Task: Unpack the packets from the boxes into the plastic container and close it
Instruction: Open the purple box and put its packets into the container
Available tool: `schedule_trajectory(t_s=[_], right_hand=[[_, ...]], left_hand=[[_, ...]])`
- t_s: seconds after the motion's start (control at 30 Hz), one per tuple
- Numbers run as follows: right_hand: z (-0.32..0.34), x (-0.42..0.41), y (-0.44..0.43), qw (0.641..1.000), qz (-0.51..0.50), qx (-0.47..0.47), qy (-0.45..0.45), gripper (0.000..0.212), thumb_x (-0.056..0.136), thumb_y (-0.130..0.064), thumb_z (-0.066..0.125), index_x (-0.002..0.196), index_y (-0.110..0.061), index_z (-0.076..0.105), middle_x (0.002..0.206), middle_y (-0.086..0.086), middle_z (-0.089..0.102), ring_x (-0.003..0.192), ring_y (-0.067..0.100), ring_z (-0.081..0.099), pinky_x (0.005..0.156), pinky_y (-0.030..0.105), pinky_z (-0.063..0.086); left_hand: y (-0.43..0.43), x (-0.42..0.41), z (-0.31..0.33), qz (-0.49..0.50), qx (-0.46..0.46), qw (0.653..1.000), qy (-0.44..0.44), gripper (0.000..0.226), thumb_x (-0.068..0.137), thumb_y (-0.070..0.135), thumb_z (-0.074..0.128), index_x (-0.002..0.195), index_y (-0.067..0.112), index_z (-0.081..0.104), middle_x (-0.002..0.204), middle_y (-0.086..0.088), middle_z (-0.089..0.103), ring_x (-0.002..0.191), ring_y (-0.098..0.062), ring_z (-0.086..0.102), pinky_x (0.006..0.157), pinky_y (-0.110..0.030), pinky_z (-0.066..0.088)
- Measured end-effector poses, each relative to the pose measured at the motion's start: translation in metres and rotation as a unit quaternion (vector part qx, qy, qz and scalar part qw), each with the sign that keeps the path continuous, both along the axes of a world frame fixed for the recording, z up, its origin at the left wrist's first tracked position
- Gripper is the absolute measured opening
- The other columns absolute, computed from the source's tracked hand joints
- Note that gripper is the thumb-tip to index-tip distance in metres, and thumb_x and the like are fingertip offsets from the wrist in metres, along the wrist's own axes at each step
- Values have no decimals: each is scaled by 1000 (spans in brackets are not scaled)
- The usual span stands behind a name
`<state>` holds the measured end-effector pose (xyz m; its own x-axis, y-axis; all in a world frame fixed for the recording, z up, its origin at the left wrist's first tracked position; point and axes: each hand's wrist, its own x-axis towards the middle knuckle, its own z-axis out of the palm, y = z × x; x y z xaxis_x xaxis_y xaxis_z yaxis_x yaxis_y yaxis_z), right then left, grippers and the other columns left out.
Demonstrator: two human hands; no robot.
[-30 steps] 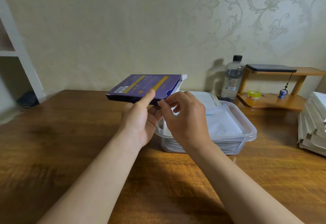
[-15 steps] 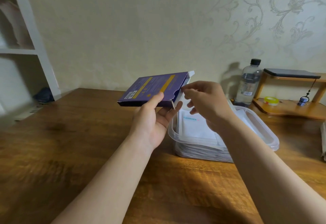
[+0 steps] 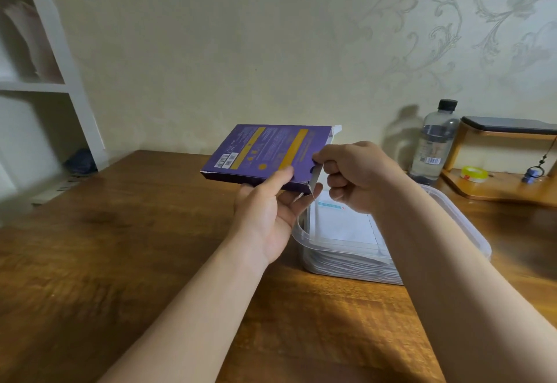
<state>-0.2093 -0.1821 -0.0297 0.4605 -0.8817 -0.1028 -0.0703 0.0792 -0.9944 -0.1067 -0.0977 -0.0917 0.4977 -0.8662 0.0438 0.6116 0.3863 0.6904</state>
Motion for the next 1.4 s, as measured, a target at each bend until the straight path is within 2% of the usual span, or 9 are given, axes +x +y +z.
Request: schedule_trajectory(t_s=[0.2, 0.37, 0.47, 0.73, 0.87, 0.93, 1.1, 1.23, 1.4], right_hand=[[-2, 4, -2, 1000, -8, 16, -20, 18, 86, -6, 68, 73, -11, 57, 41, -4, 34, 40, 12, 21, 42, 22, 18], [-6, 7, -4, 1000, 0, 12, -19, 17, 86, -9, 71, 78, -11, 57, 40, -5, 32, 39, 12, 20, 41, 21, 17], [-6, 7, -4, 1000, 7, 6, -20, 22, 87, -10, 72, 74, -12, 54, 40, -5, 31, 41, 12, 18, 42, 22, 16], [-4, 4, 4, 999, 26, -4, -24, 44, 90, -19, 73, 59, -17, 41, 44, -4, 32, 43, 13, 19, 42, 22, 18], [0, 0, 3, 1000, 18, 3, -24, 37, 90, -17, 70, 63, -16, 45, 45, -5, 34, 41, 12, 21, 40, 21, 19], [2, -4, 0, 1000, 5, 2, -17, 35, 90, -14, 69, 64, -17, 46, 44, -4, 35, 40, 12, 22, 40, 20, 20], [7, -14, -6, 999, -17, -24, 24, 26, 85, -10, 67, 70, -17, 47, 46, -3, 34, 41, 13, 23, 43, 20, 20], [9, -20, -9, 997, -18, -50, 57, 20, 85, -12, 67, 70, -14, 53, 47, -2, 37, 42, 14, 26, 47, 22, 22], [12, -34, -17, 967, -30, -165, 192, 18, 90, -14, 56, 80, -5, 67, 60, 3, 60, 50, 18, 49, 50, 27, 42]], left_hand=[[-1, -4, 1, 29, -13, 1000, 0, 46, 88, 0, 70, 132, -1, 57, 108, -24, 69, 95, -34, 67, 70, -37, 62], [-3, -8, 2, 59, 1, 998, 3, 67, 68, 8, 83, 130, -2, 60, 117, -21, 72, 99, -30, 74, 78, -38, 62], [-4, -7, 0, 72, 24, 997, -5, 53, 78, 2, 80, 127, -1, 62, 115, -21, 73, 96, -30, 75, 79, -40, 62], [1, -2, 7, 98, 60, 993, -7, 29, 85, -5, 72, 111, 5, 66, 108, -21, 74, 82, -27, 74, 62, -33, 63], [5, 2, 12, 99, 73, 992, 13, 18, 86, -6, 71, 93, 9, 63, 94, -20, 73, 76, -25, 74, 59, -28, 62], [6, 3, 14, 93, 91, 991, 22, 17, 86, -4, 72, 91, 7, 61, 100, -25, 72, 81, -28, 74, 58, -29, 62], [5, 3, 14, 90, 100, 990, 33, 22, 86, -4, 72, 99, 8, 59, 105, -25, 71, 82, -28, 76, 57, -27, 61], [6, 4, 14, 91, 100, 990, 32, 24, 85, -4, 73, 99, 9, 59, 111, -26, 70, 94, -33, 76, 63, -29, 63], [4, 8, 11, 82, 97, 991, 42, 33, 85, -5, 72, 113, 6, 58, 115, -27, 70, 95, -34, 76, 66, -31, 64]])
